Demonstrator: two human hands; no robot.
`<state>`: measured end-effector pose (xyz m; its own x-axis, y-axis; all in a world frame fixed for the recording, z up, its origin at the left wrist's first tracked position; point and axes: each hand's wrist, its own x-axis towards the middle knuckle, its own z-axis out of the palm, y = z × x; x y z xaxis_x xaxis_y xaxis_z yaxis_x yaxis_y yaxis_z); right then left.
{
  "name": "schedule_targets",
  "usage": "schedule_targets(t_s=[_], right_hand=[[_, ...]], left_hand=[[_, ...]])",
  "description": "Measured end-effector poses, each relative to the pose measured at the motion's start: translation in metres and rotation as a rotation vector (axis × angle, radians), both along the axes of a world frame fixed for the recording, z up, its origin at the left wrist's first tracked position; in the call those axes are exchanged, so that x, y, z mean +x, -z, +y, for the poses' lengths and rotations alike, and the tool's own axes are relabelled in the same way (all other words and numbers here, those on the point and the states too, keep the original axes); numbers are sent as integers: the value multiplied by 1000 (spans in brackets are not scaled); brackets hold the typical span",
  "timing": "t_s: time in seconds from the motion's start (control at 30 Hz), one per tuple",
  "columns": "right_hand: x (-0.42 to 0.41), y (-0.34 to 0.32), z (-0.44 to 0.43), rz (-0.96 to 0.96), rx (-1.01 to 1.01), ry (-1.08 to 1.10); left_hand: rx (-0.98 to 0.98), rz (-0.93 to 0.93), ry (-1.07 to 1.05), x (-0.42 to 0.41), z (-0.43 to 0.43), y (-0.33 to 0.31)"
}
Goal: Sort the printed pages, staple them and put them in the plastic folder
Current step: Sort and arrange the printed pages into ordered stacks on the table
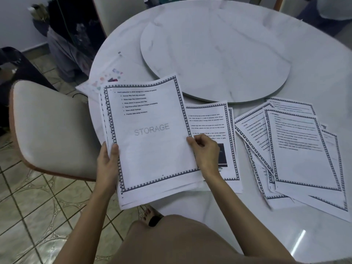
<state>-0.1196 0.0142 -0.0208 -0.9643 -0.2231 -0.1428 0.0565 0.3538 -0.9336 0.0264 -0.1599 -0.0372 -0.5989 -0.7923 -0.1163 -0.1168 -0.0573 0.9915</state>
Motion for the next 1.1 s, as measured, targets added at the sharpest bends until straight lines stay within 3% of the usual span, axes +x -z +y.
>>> schedule_targets(t_s=[0.33, 0.73, 1.1], right_hand=[[-1, 6, 1, -8, -13, 47], [-8, 7, 8, 13, -11, -74], [-62, 11, 55, 75, 145, 190]], left_hand=[[2, -9, 5, 1, -1, 3], [28, 5, -9, 0, 0, 8], [6, -5, -41, 14, -11, 2]])
